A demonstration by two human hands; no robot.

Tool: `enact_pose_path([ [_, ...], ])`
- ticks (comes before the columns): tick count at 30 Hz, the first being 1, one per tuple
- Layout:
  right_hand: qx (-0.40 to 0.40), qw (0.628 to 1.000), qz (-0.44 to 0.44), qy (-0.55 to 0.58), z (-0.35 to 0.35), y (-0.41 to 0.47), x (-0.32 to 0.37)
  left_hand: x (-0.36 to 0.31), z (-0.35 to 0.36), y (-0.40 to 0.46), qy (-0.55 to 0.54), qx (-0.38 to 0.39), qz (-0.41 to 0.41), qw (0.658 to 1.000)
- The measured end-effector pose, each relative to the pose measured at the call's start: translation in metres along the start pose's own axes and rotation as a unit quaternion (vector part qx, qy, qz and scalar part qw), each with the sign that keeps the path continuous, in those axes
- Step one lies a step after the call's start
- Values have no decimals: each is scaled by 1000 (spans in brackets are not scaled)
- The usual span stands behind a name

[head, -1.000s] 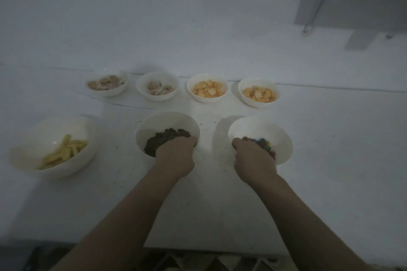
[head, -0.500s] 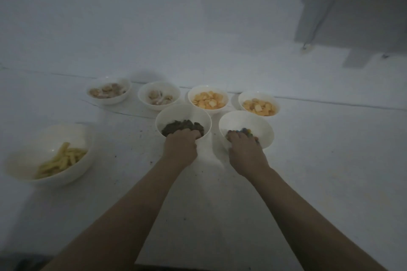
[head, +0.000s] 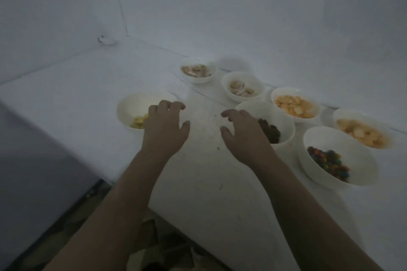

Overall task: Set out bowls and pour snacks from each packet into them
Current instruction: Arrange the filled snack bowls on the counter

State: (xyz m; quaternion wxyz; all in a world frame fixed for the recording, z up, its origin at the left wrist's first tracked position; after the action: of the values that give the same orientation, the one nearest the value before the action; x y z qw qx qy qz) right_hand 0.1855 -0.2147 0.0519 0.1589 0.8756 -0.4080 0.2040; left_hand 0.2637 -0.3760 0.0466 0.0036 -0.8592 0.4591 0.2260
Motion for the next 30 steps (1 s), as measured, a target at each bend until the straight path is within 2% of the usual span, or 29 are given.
enact_pose_path([
  [4,0,1000,9,-5,21,25,11,53,24,18,102,133,-53,985],
  [6,-1,999,31,-18,29,35,12,64,40,27,97,201,-43,974],
  [8,-6,997,63,-31,34,42,9,65,47,41,84,232,-17,969],
  [12,-30,989,129,-69,41,49,2,55,56,76,74,229,63,968],
  [14,-50,976,189,-98,38,51,-9,42,60,91,83,213,116,967],
  [17,-28,945,306,-110,41,45,-34,20,67,106,74,197,173,962],
  [19,-20,935,340,-97,47,44,-44,9,75,113,74,199,203,956],
  [23,-88,929,330,-142,43,42,-47,-12,88,117,53,191,244,949],
  [27,-111,934,284,-184,45,40,-44,-31,94,110,34,149,290,945],
  [30,-126,938,243,-211,44,41,-41,-39,98,106,9,138,295,945],
])
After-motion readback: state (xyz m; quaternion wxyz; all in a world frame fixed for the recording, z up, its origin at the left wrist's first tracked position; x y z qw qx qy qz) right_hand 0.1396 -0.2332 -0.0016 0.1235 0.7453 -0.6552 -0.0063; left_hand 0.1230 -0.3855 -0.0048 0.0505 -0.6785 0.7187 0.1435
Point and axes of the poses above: each hand's wrist, its own y-axis towards the middle knuckle, its own z-axis out of the palm, x = y × z, the point moved 10 cm from there along y, towards the middle knuckle, and after that the axes turned 2 degrees about -z, right-handed, at the moved point
